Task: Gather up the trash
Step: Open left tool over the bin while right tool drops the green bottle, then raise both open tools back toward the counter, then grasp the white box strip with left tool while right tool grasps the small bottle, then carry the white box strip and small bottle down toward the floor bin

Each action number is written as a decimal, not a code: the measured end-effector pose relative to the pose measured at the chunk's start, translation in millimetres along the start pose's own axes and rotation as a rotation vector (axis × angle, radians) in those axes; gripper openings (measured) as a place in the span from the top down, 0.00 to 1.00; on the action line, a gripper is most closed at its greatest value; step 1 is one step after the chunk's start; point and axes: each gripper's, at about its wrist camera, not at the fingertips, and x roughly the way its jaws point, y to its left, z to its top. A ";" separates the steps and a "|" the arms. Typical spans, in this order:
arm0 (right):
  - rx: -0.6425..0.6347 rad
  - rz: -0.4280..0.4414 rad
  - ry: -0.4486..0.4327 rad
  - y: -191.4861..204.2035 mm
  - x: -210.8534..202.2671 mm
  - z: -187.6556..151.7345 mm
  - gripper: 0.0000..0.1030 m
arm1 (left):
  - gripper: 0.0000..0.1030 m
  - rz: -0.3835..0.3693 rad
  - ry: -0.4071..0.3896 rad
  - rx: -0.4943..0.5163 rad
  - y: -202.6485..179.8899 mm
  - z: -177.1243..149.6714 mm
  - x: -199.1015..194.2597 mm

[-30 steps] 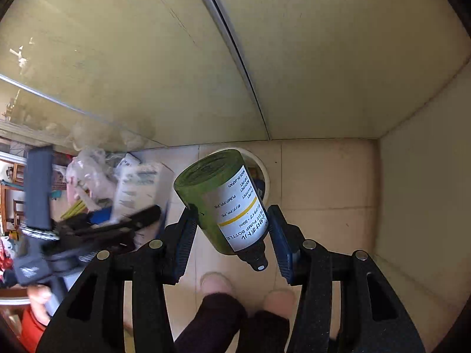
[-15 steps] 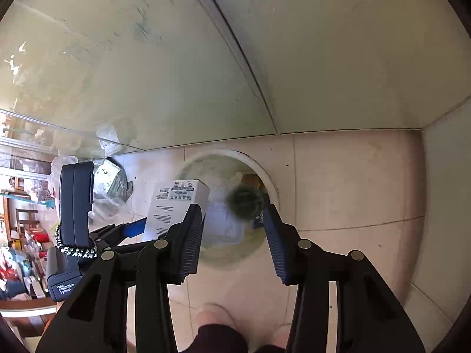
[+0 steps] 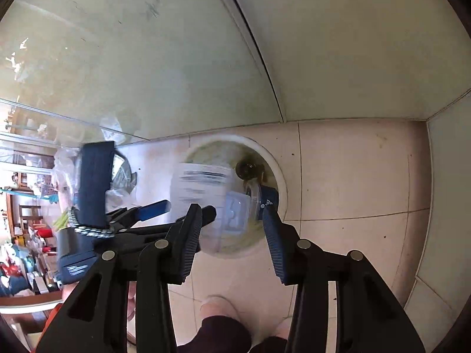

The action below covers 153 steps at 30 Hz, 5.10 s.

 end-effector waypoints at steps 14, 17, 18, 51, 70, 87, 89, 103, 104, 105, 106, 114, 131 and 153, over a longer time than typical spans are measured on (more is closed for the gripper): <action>-0.021 -0.036 -0.061 34.8 -111.7 2.2 0.61 | 0.18 0.126 -0.080 0.036 -25.4 -36.7 -151.6; -0.023 -0.025 -0.079 58.0 -160.6 1.4 0.61 | 0.18 0.114 -0.130 0.030 -32.6 -50.1 -220.9; -0.026 -0.022 -0.088 67.2 -175.5 2.2 0.61 | 0.18 0.115 -0.151 0.033 -36.2 -54.7 -246.2; -0.167 -0.104 -0.620 259.3 -566.6 28.4 0.61 | 0.18 0.118 -0.787 0.114 -109.5 -76.2 -782.1; -0.350 -0.035 -0.570 207.6 -572.0 229.9 0.60 | 0.18 0.175 -0.870 -0.116 -156.3 124.8 -792.6; -0.217 -0.096 -0.412 216.0 -471.2 362.4 0.60 | 0.20 0.165 -0.729 -0.047 -116.6 299.0 -742.7; -0.174 -0.085 -0.386 219.7 -453.7 377.4 0.60 | 0.20 0.155 -0.707 -0.029 -105.4 315.9 -738.7; -0.061 -0.127 -0.255 224.0 -366.8 442.6 0.60 | 0.20 0.151 -0.529 -0.030 -66.5 416.4 -669.5; -0.066 -0.135 -0.252 225.4 -364.3 443.1 0.60 | 0.20 0.155 -0.520 -0.033 -66.9 421.5 -664.4; -0.071 -0.146 -0.252 226.4 -362.9 442.8 0.62 | 0.20 0.164 -0.511 -0.039 -66.9 425.9 -660.1; -0.078 -0.156 -0.254 227.2 -362.4 442.2 0.63 | 0.20 0.171 -0.502 -0.046 -66.9 430.3 -655.8; -0.097 -0.144 -0.238 219.3 -359.7 441.4 0.75 | 0.20 0.188 -0.464 -0.128 -62.8 448.3 -630.1; -0.053 -0.113 -0.286 192.3 -396.0 416.6 0.75 | 0.50 0.254 -0.418 -0.027 -90.5 403.5 -598.5; -0.280 -0.042 -0.432 189.1 -507.6 305.3 0.75 | 0.52 0.227 -0.739 -0.077 -172.4 237.6 -721.1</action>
